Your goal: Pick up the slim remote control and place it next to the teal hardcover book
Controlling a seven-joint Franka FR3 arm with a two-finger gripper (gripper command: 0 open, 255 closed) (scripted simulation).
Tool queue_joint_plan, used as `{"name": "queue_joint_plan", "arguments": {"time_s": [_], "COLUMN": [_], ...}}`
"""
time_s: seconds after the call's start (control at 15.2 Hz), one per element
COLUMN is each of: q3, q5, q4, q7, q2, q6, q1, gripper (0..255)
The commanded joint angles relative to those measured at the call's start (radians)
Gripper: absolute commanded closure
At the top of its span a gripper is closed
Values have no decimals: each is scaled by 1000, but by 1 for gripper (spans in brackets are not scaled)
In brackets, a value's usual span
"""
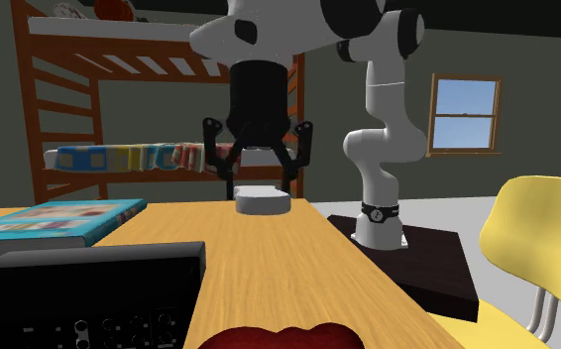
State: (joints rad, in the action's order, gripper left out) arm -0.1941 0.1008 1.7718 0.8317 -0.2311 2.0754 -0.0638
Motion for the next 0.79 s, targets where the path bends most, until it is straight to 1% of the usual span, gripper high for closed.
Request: {"name": "queue_joint_plan", "arguments": {"time_s": [0.0,0.33,0.73], "q3": [-14,-57,-113], "q5": [2,5,11], "q4": [36,110,159], "q7": [39,146,280], "q2": [27,83,121], "q6": [8,20,21], "q1": [22,81,155], "gripper": [255,255,255]}}
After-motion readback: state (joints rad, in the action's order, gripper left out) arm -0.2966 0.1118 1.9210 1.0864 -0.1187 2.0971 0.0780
